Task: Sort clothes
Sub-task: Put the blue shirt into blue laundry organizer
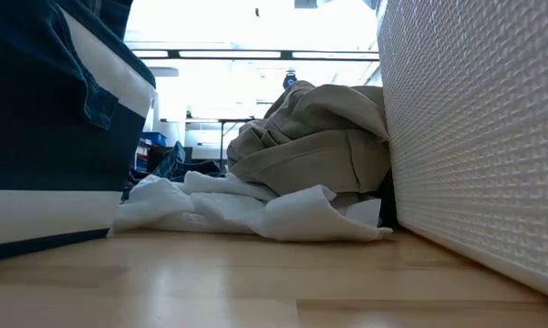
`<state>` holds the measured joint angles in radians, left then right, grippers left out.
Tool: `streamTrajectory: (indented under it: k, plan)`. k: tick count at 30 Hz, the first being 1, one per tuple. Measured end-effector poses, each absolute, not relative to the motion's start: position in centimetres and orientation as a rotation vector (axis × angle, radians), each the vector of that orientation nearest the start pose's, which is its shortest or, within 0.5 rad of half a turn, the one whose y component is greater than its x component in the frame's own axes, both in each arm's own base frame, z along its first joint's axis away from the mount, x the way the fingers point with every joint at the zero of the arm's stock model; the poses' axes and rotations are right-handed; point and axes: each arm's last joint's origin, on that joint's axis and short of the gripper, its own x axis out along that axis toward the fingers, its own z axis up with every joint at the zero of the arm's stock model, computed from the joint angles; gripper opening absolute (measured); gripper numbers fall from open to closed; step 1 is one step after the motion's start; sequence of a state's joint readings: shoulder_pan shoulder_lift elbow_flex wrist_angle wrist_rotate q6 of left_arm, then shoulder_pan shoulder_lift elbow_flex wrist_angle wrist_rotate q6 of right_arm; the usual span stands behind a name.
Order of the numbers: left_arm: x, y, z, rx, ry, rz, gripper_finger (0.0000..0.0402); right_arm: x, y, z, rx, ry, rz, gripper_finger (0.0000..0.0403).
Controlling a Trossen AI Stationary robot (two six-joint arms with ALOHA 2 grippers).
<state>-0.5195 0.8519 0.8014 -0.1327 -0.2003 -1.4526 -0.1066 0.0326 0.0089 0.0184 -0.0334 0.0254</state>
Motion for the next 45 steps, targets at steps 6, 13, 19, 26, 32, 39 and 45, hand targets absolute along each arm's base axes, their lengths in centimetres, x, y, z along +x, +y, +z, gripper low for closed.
streamTrajectory:
  k: [6, 13, 19, 26, 32, 39, 45]
  plan:
    - [15.7, -2.6, 29.1, -1.164, 0.590, 0.412, 0.0180, 9.9, -1.0, 16.6, 0.026, 0.005, -0.073, 0.0000]
    - [15.2, 1.5, 24.1, -1.109, 0.962, 0.612, 0.0180, 9.9, -1.0, 16.6, 0.026, 0.005, -0.073, 0.0000]
    - [16.9, 2.3, 20.8, -1.191, 1.046, 0.482, 0.0180, 9.9, -1.0, 16.6, 0.026, 0.005, -0.074, 0.0000]
    - [17.9, 2.5, 18.0, -1.173, 1.195, 0.518, 0.0180, 9.9, -1.0, 16.6, 0.026, 0.005, -0.074, 0.0000]
    - [19.2, 2.6, 16.3, -1.087, 1.254, 0.489, 0.0174, 9.9, -1.0, 16.6, 0.026, 0.005, -0.073, 0.0000]
    - [20.9, 1.8, 13.8, -1.016, 1.339, 0.432, 0.0034, 9.9, -1.0, 16.6, 0.026, 0.005, -0.074, 0.0000]
    - [22.3, 0.9, 17.6, -0.923, 1.263, 0.342, 0.0003, 9.9, -1.0, 16.6, 0.026, 0.005, -0.074, 0.0000]
